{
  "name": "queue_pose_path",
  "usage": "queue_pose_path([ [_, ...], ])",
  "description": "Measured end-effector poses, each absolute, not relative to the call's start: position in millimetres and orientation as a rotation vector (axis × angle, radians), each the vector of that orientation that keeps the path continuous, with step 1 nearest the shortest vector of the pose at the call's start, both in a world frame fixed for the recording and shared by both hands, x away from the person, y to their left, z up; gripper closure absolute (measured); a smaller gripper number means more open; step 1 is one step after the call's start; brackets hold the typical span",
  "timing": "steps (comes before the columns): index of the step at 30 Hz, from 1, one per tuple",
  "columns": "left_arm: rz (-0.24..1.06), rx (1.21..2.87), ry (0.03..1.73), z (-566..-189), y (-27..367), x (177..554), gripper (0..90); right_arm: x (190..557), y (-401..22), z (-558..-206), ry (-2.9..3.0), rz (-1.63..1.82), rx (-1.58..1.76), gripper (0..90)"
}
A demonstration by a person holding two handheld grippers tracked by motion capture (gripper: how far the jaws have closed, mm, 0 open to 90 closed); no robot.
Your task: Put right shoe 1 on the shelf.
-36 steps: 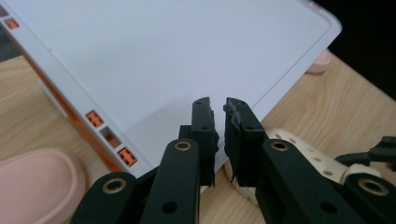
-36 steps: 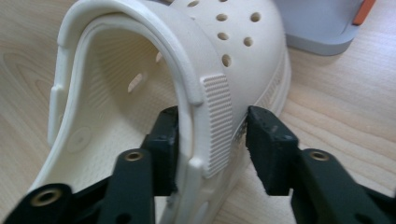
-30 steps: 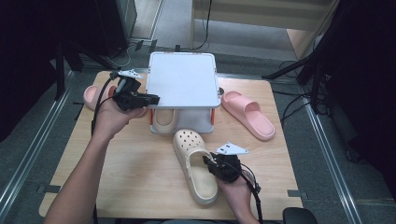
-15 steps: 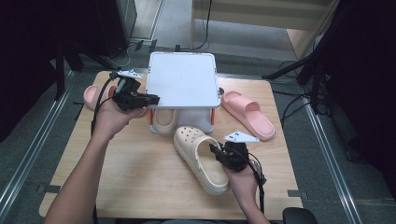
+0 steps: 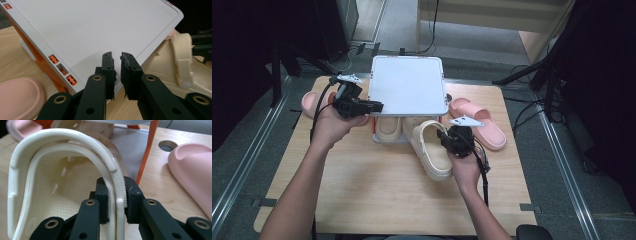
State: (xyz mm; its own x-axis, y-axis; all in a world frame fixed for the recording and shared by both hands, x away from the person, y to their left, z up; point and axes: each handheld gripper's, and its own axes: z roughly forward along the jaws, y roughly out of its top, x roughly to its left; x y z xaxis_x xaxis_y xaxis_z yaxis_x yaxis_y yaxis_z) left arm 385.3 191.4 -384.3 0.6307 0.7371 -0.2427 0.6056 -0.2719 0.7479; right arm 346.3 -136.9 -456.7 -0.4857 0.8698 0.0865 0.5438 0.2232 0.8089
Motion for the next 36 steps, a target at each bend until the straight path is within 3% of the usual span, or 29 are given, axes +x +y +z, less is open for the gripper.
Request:
queue_pose_path([
  [12, 0.190, 1.981, 1.047, -385, 192, 385, 80.9, 367, -118, -483, 2.060, 1.113, 1.405, 75.7],
  [18, 0.192, 1.982, 1.046, -385, 192, 385, 80.9, 369, -117, -488, 2.097, 1.116, 1.414, 70.5],
  [29, 0.200, 1.988, 1.044, -384, 192, 385, 80.9, 356, -133, -473, 2.164, 1.216, 1.359, 61.6],
  [34, 0.201, 1.987, 1.044, -384, 191, 385, 80.9, 344, -139, -465, 2.193, 1.252, 1.332, 61.2],
  [36, 0.201, 1.985, 1.045, -385, 191, 385, 80.9, 338, -142, -464, 2.211, 1.267, 1.318, 65.6],
])
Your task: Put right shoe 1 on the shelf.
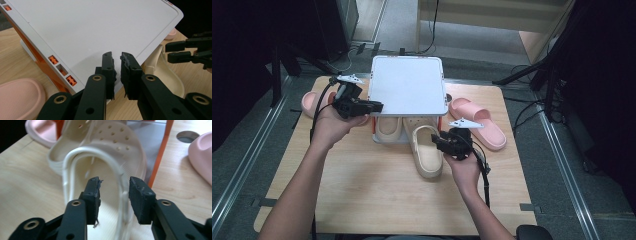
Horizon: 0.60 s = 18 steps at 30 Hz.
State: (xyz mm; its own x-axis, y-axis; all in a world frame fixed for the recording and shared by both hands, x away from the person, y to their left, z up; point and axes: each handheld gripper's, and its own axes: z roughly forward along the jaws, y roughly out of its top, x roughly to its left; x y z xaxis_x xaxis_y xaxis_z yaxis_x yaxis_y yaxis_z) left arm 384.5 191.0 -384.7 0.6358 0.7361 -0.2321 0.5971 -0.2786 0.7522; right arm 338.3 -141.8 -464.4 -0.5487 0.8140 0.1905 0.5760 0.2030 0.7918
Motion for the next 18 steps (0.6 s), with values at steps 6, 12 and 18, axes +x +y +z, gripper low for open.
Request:
queue_pose_path([
  [6, 0.206, 1.986, 1.043, -385, 191, 384, 80.9, 318, -144, -472, 2.253, 1.269, 1.267, 76.3],
  [12, 0.216, 1.989, 1.049, -384, 190, 384, 81.3, 296, -154, -476, 2.272, 1.285, 1.216, 88.9],
  [18, 0.226, 1.997, 1.034, -385, 191, 384, 83.3, 276, -159, -479, 2.310, 1.328, 1.198, 90.0],
])
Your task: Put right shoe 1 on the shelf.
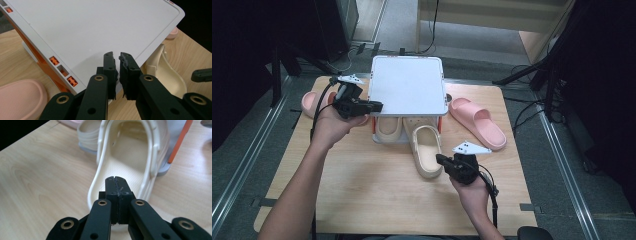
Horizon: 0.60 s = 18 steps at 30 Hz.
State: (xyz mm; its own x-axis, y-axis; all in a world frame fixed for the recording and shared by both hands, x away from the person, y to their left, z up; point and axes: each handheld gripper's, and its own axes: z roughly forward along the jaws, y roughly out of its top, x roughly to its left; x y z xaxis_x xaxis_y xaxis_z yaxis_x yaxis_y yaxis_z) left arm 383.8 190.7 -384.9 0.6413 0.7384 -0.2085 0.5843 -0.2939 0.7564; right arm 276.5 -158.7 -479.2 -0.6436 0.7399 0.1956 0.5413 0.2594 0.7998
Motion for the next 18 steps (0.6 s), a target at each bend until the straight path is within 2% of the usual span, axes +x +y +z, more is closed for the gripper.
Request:
queue_pose_path([
  [9, 0.245, 2.001, 1.029, -385, 189, 383, 87.1, 250, -161, -490, 2.356, 1.315, 1.207, 90.0],
  [18, 0.232, 2.002, 1.023, -386, 191, 384, 89.2, 243, -163, -509, 2.400, 1.286, 1.236, 90.0],
])
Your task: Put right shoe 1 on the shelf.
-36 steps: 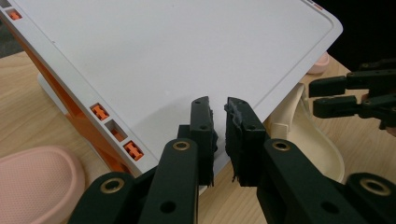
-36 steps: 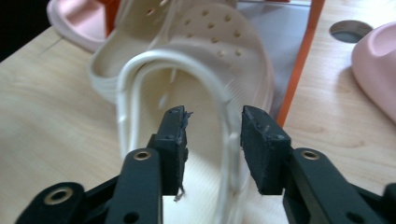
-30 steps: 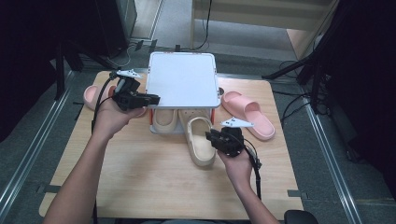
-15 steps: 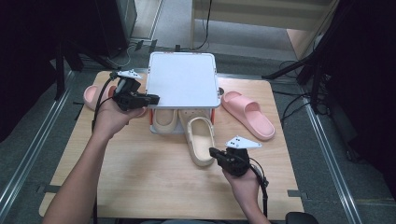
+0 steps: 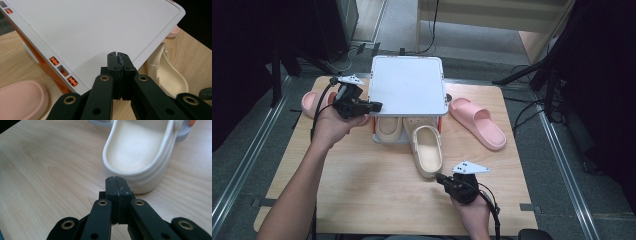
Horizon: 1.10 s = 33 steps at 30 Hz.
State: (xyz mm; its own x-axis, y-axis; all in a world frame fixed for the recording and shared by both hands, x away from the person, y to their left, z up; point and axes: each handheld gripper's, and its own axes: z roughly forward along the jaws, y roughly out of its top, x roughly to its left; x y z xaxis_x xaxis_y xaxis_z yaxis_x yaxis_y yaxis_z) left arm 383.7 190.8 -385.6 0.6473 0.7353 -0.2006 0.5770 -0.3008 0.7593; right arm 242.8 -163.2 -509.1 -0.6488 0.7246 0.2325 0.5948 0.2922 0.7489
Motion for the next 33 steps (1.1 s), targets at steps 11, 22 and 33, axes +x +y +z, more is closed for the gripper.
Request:
queue_pose_path([
  [11, 0.231, 1.999, 1.016, -386, 191, 384, 88.7, 252, -158, -520, 2.419, 1.202, 1.216, 90.0],
  [22, 0.239, 2.000, 1.018, -386, 191, 382, 88.2, 268, -142, -511, 2.404, 1.259, 1.150, 90.0],
  [33, 0.240, 1.995, 1.018, -387, 191, 382, 88.2, 297, -125, -509, 2.410, 1.242, 1.124, 90.0],
])
